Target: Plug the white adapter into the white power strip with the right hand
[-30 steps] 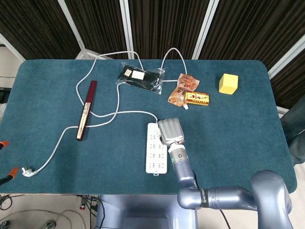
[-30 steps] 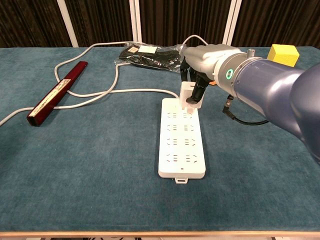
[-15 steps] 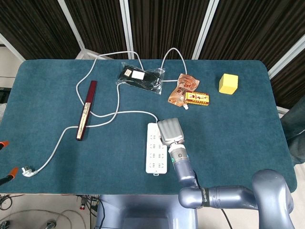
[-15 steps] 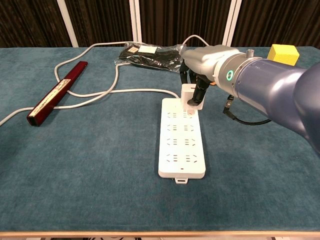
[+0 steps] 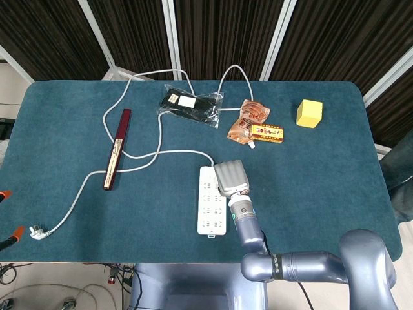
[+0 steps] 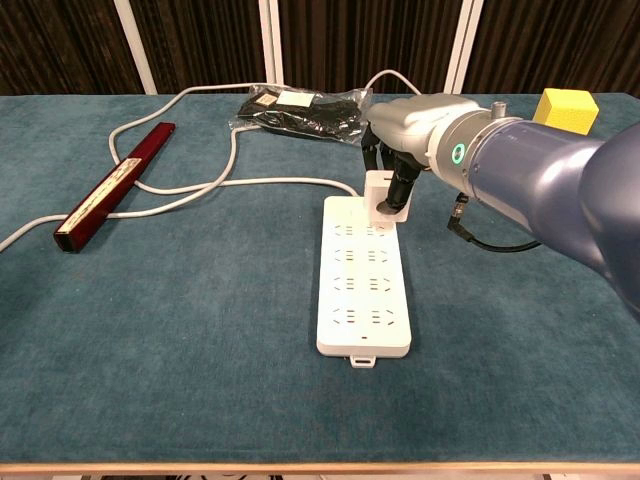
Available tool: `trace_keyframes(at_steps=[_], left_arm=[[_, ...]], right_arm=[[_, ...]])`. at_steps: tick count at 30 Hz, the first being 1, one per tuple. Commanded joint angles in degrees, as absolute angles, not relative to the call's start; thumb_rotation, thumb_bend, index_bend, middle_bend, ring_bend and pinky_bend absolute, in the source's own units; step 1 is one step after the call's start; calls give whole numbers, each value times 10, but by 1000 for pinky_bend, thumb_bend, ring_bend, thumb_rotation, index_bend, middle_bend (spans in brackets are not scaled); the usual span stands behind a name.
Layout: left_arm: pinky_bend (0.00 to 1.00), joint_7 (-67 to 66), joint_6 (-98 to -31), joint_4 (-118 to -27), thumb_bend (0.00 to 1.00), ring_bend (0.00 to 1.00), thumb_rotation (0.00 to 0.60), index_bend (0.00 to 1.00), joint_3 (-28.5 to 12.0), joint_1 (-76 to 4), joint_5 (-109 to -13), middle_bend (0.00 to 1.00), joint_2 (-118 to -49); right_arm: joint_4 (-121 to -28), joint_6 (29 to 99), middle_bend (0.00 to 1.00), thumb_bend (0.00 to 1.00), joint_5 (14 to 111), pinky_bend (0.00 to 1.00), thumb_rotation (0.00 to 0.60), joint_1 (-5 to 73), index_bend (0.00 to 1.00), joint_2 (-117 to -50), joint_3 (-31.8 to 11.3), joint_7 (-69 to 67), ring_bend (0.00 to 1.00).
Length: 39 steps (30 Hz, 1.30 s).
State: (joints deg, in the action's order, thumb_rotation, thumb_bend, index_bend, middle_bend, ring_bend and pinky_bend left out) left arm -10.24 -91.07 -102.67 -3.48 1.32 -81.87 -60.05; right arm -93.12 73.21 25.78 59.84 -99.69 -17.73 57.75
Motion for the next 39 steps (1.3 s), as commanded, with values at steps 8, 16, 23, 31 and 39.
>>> trace_keyframes(at_steps=[8, 16, 23, 31, 39], left_arm=[[120, -104, -910, -1027, 189, 0, 600, 228, -34, 13, -819, 0, -601], [120, -103, -910, -1027, 188, 0, 600, 228, -35, 13, -818, 0, -600], [120, -102, -911, -1027, 188, 0, 600, 228, -36, 13, -817, 0, -600], [120, -103, -910, -1027, 189, 0, 600, 228, -35, 13, -817, 0, -600], [120, -104, -910, -1027, 188, 0, 600, 228, -35, 13, -817, 0, -601]], right_arm=[[-929, 728, 774, 640, 257, 979, 600, 598, 792, -1000, -174, 576, 943], [-925, 729, 774, 641, 258, 979, 600, 598, 792, -1001, -172, 576, 943], [-920, 726, 774, 641, 261, 979, 600, 597, 792, -1004, -169, 575, 943], [-914, 725, 774, 641, 263, 979, 600, 597, 793, -1008, -168, 574, 943], [-911, 725, 774, 641, 263, 979, 600, 596, 792, -1010, -169, 573, 943]])
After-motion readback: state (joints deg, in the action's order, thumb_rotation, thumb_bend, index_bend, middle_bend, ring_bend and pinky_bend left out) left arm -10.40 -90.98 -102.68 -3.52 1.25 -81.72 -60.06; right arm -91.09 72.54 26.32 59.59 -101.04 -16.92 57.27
